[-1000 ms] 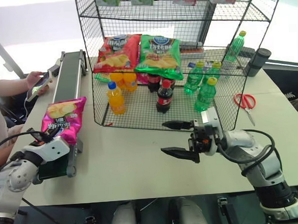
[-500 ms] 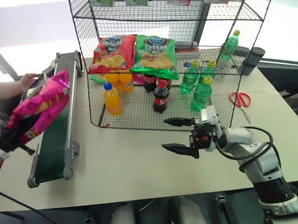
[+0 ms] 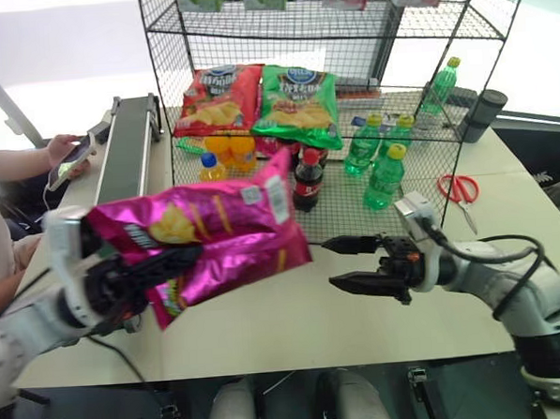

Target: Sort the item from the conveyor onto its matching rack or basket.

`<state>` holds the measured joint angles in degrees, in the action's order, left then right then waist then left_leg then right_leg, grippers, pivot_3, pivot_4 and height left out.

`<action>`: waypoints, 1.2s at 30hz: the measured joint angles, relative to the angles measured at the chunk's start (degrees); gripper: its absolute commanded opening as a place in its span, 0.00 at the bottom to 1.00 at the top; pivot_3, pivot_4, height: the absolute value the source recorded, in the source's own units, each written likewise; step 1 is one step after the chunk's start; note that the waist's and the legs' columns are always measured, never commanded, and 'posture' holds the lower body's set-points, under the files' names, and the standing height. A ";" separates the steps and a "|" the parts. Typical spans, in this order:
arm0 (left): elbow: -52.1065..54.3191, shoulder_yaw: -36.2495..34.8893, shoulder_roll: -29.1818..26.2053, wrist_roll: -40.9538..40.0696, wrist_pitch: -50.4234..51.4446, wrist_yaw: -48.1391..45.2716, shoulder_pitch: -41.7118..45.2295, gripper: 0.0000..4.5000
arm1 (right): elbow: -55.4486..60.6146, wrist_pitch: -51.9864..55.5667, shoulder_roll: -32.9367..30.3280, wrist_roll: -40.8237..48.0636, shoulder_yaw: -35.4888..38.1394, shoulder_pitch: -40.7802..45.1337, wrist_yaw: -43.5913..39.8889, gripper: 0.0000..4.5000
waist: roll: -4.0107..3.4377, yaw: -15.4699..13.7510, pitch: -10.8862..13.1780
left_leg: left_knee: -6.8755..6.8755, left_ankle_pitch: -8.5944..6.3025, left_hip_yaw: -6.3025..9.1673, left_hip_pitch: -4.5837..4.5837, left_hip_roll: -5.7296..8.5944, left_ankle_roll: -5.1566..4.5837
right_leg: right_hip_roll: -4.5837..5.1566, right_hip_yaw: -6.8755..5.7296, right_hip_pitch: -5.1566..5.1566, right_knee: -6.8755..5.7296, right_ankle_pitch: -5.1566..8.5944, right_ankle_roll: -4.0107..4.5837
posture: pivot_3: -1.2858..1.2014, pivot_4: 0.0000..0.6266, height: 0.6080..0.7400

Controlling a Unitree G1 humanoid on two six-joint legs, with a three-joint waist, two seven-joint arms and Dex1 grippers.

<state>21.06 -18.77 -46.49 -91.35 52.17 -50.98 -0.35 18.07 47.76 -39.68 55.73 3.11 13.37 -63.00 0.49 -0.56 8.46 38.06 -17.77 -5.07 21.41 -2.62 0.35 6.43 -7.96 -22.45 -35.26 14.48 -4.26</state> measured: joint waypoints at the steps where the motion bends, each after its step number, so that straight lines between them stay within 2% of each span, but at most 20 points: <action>1: -0.15 2.33 1.16 0.10 0.80 0.41 1.55 0.00 | 0.68 1.92 -0.13 1.95 0.76 0.08 0.85 1.00 | 0.03 0.10 -0.02 | 0.00 0.00 0.00 -0.01 -0.01 0.00 | -0.04 0.00 0.01 0.01 0.00 0.00 | 0.52 0.24 1.00; 8: -3.09 8.33 5.61 1.61 3.29 0.78 7.48 0.00 | 2.70 6.20 0.31 6.85 1.91 0.37 5.12 1.00 | 0.02 -0.14 -0.01 | 0.01 0.00 0.00 0.00 0.01 0.00 | -0.04 0.00 0.00 0.02 0.00 0.01 | 0.52 0.24 1.00; 17: -4.62 11.45 9.19 9.60 3.34 -2.15 10.28 0.00 | 4.55 13.39 0.28 15.02 1.75 2.29 9.93 1.00 | 0.03 -0.10 -0.02 | 0.01 -0.01 0.01 0.03 0.02 -0.02 | -0.02 0.00 -0.01 0.06 0.00 0.01 | 0.52 0.24 1.00; 18: -4.58 11.63 9.56 10.79 3.03 -2.61 10.28 0.00 | 4.55 14.05 0.28 15.39 1.57 2.69 10.20 0.88 | 0.03 -0.11 -0.02 | 0.01 -0.01 0.01 0.03 0.02 -0.02 | -0.03 0.00 -0.01 0.06 0.00 0.01 | 0.52 0.24 1.00; 21: -4.40 12.36 10.43 13.29 2.25 -3.72 10.26 0.00 | 4.30 14.84 0.73 15.26 -0.04 3.42 11.29 0.62 | 0.03 -0.17 -0.02 | 0.01 -0.01 0.01 0.04 0.02 -0.03 | -0.02 0.00 -0.01 0.07 0.01 0.01 | 0.52 0.24 1.00; 25: -4.34 12.46 11.31 14.80 1.97 -4.08 10.23 0.00 | 4.19 14.82 0.30 12.96 -1.86 3.79 10.80 0.15 | 0.03 -0.17 -0.02 | 0.01 -0.02 0.02 0.07 0.02 -0.03 | -0.01 0.00 -0.03 0.08 0.00 0.01 | 0.52 0.24 1.00; 26: -4.42 12.46 11.54 14.94 2.08 -3.97 10.19 0.00 | 4.22 14.46 0.26 12.50 -2.03 3.79 10.31 0.06 | 0.03 -0.19 -0.02 | 0.01 -0.02 0.02 0.07 0.02 -0.04 | -0.01 0.00 -0.03 0.09 0.00 0.01 | 0.52 0.24 1.00; 27: -4.54 12.46 11.61 15.08 2.44 -3.67 10.18 0.06 | 4.22 13.96 0.11 11.75 -2.22 3.78 9.84 0.01 | 0.04 -0.19 -0.02 | 0.01 -0.02 0.02 0.07 0.02 -0.04 | -0.01 0.00 -0.03 0.09 0.00 0.01 | 0.52 0.24 1.00; 29: -5.18 12.33 11.33 15.07 2.86 -3.04 10.19 0.22 | 4.22 12.95 -0.29 10.01 -2.32 3.51 9.18 0.00 | 0.03 -0.18 -0.02 | 0.01 -0.02 0.02 0.07 0.02 -0.04 | -0.01 0.00 -0.03 0.09 0.00 0.00 | 0.52 0.24 1.00; 33: -6.39 10.83 8.52 16.12 3.75 -3.05 9.82 0.68 | 4.36 9.84 -2.31 6.52 -1.69 1.81 7.80 0.00 | 0.03 -0.18 -0.01 | 0.00 -0.02 0.02 0.10 0.02 -0.04 | -0.02 -0.01 -0.08 0.10 0.01 0.01 | 0.52 0.24 1.00; 36: -6.45 9.83 7.71 18.58 2.65 -4.01 8.92 0.99 | 5.37 6.39 -3.96 4.60 2.48 -3.01 7.62 0.00 | 0.02 -0.36 0.00 | -0.02 -0.04 0.02 0.13 0.03 -0.07 | 0.00 -0.01 -0.07 0.15 0.01 0.00 | 0.52 0.24 1.00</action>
<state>14.61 -8.94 -38.78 -72.77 54.82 -54.99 8.57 23.43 54.15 -43.64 60.33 5.59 10.36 -55.38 0.50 -0.92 8.46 38.04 -17.80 -5.05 21.54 -2.59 0.29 6.43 -7.97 -22.53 -35.11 14.49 -4.26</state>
